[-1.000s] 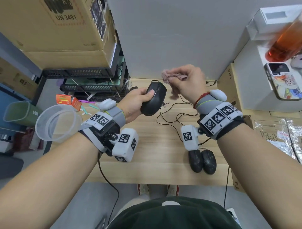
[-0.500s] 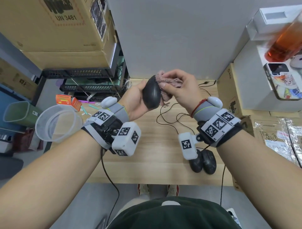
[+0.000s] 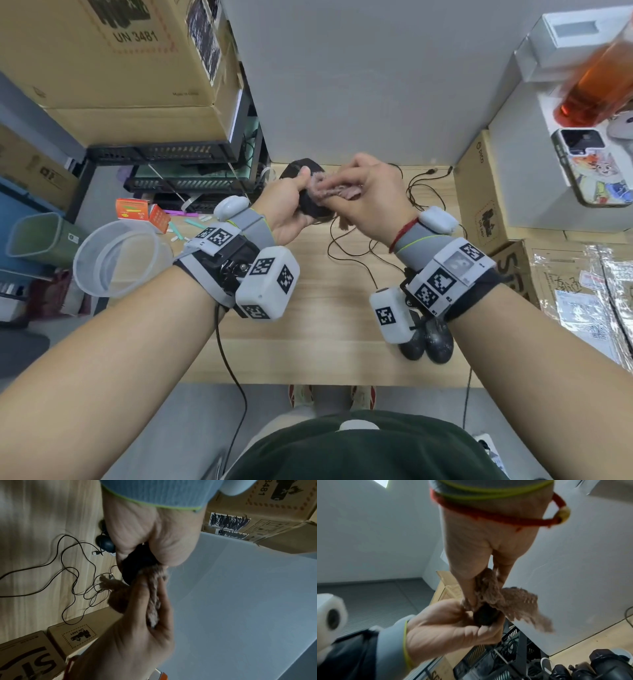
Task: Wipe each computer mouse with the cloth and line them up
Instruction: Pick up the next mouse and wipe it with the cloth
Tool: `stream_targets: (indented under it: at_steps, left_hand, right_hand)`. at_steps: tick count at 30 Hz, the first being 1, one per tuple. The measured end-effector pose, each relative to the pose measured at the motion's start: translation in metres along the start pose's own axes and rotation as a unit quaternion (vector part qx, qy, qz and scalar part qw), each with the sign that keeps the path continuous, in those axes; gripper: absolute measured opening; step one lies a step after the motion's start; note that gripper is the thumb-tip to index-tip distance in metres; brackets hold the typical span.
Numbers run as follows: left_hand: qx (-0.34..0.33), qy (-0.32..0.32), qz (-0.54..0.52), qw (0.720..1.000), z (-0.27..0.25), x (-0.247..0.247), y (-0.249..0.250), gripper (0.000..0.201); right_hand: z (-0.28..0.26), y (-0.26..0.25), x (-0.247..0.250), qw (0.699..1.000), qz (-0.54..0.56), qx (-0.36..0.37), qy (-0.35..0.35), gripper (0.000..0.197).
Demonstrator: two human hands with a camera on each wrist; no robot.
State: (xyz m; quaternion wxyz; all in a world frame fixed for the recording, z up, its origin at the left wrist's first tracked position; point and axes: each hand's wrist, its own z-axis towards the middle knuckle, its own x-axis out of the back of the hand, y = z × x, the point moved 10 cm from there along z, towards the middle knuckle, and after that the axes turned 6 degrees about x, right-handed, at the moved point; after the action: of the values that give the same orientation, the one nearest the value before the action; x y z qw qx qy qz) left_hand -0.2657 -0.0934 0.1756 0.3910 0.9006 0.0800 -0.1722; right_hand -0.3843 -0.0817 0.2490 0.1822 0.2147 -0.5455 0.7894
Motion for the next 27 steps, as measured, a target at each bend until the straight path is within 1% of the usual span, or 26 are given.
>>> stream_targets:
  at_steps: [2,3,4,5,6,7,9,11,12,13,15,16,17,18,19,21,22,23,25,27]
  left_hand:
    - [0.002,0.011,0.016,1.000,0.000,0.001,-0.001,0.032]
    - [0.002,0.019,0.018,1.000,0.001,0.002,-0.001,0.029]
    - [0.001,0.022,0.018,1.000,0.001,0.003,-0.001,0.027]
    - [-0.001,0.023,0.014,1.000,0.000,0.004,0.001,0.028]
    - [-0.004,0.016,0.008,1.000,-0.001,0.004,0.002,0.033]
    - [-0.007,0.009,0.000,1.000,-0.002,0.005,0.004,0.037]
    - [-0.010,-0.015,0.004,1.000,-0.003,0.002,0.005,0.040]
    - [-0.016,-0.029,0.018,0.999,-0.005,-0.003,0.003,0.036]
    - [-0.017,-0.032,0.029,0.999,-0.006,-0.005,0.001,0.033]
    - [-0.018,-0.032,0.040,0.999,-0.005,-0.005,-0.001,0.032]
    - [-0.018,-0.033,0.066,0.997,-0.007,-0.005,-0.005,0.036]
    - [-0.018,-0.033,0.071,0.997,-0.007,-0.003,-0.006,0.041]
    - [-0.020,-0.026,0.068,0.997,-0.006,0.000,-0.006,0.043]
    - [-0.024,-0.025,0.065,0.997,-0.007,0.001,-0.006,0.040]
    - [-0.028,-0.028,0.066,0.997,-0.007,0.001,-0.006,0.035]
    - [-0.028,-0.042,0.076,0.996,-0.009,-0.008,-0.008,0.025]
    - [-0.028,-0.044,0.078,0.996,-0.008,-0.010,-0.009,0.025]
    - [-0.033,-0.038,0.073,0.996,-0.006,-0.010,-0.008,0.026]
    - [-0.037,-0.017,0.059,0.997,-0.007,-0.003,-0.002,0.028]
    - [-0.034,-0.010,0.054,0.998,-0.007,0.003,0.003,0.036]
  right_hand:
    - [-0.005,-0.016,-0.023,0.995,-0.037,0.053,-0.073,0.013]
    - [-0.008,-0.018,-0.031,0.991,-0.048,0.067,-0.108,0.014]
    - [-0.008,-0.013,-0.032,0.990,-0.038,0.050,-0.129,0.014]
    - [-0.006,-0.007,-0.027,0.991,-0.005,0.018,-0.132,0.014]
    - [-0.003,0.000,-0.018,0.993,0.016,-0.005,-0.115,0.013]
    - [0.001,0.005,-0.007,0.996,0.019,-0.016,-0.082,0.014]
    - [0.007,0.014,0.011,0.999,0.003,-0.030,-0.011,0.017]
    - [0.010,0.015,0.020,0.998,-0.001,-0.037,0.054,0.016]
    - [0.011,0.013,0.018,0.997,0.000,-0.035,0.066,0.013]
    - [0.011,0.009,0.014,0.998,0.001,-0.031,0.053,0.011]
    - [0.008,0.001,-0.001,0.999,0.021,-0.026,-0.032,0.008]
    - [0.006,0.000,-0.006,0.995,0.043,-0.034,-0.079,0.008]
    - [0.006,0.002,-0.007,0.992,0.061,-0.043,-0.106,0.009]
    - [0.007,0.005,-0.003,0.991,0.064,-0.050,-0.103,0.012]
    - [0.011,0.011,0.005,0.994,0.056,-0.060,-0.075,0.015]
    - [0.020,0.022,0.021,0.996,0.044,-0.077,-0.010,0.013]
    - [0.023,0.022,0.022,0.997,0.042,-0.071,-0.003,0.013]
    - [0.024,0.018,0.020,0.997,0.042,-0.063,-0.013,0.013]
    - [0.016,0.007,0.004,0.991,0.075,-0.069,-0.089,0.015]
    - [0.001,-0.002,-0.015,0.976,0.109,-0.069,-0.176,0.015]
